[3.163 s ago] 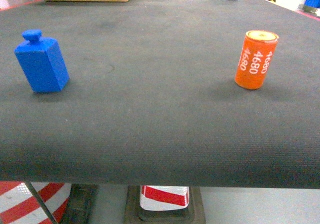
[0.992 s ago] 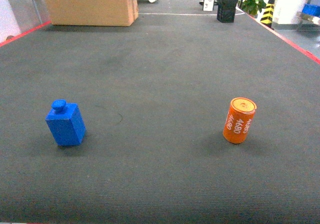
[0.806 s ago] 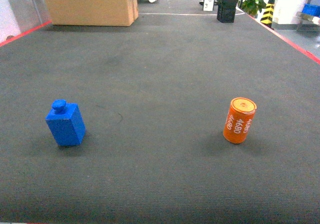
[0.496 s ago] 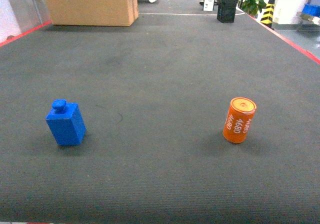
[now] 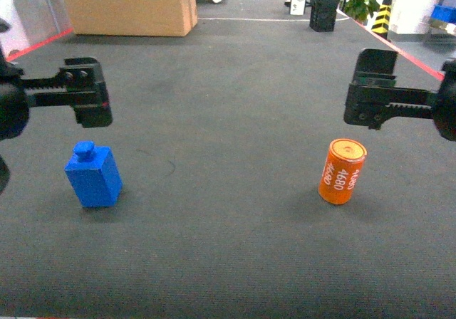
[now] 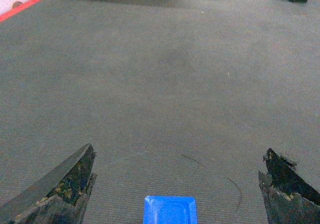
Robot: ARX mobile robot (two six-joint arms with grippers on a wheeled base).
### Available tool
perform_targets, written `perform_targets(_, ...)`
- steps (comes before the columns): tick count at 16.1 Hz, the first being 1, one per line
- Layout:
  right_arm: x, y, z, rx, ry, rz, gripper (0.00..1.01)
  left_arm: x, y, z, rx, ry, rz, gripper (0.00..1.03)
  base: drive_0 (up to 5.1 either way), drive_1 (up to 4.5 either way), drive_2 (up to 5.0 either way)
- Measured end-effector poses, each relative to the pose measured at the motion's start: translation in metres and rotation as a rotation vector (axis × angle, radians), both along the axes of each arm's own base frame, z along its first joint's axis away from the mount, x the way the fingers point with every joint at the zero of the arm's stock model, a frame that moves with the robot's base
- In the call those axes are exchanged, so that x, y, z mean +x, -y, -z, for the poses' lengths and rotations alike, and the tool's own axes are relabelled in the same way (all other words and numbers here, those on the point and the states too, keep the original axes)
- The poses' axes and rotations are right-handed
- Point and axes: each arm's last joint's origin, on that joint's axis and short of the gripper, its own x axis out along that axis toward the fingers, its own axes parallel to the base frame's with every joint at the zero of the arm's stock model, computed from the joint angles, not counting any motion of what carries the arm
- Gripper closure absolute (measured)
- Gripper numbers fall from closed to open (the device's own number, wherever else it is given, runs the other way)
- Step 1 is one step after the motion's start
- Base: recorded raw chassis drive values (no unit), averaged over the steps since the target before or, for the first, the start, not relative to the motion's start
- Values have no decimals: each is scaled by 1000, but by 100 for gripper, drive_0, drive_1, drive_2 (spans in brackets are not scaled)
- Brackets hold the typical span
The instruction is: Sort blue parts and orange caps into right shelf containers
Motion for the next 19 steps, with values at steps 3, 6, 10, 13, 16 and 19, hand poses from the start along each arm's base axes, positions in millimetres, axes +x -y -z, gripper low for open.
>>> perform_targets(3, 28, -9, 22, 26, -73, -33, 3, 23, 8, 16, -2, -41, 16, 5, 0, 0, 0)
perform_targets(6, 39, -19, 28, 51, -90, -59, 3, 36, 6, 34, -15, -89, 15, 5, 0, 0, 0)
perform_targets(10, 46, -28, 48, 47, -145, -70, 3, 42, 2, 47, -24, -124, 12, 5, 0, 0, 0)
perform_targets(13, 49, -32, 58, 41, -166, -66, 3, 43, 2, 57, -37, -153, 23, 5, 0, 0, 0)
perform_targets(16, 50, -33, 63, 39, -179, -64, 3, 42, 3, 70, -32, -197, 32, 5, 0, 0, 0)
perform_targets(19, 49, -35, 70, 40, -195, -65, 3, 41, 5, 82, -27, -232, 35, 5, 0, 0, 0)
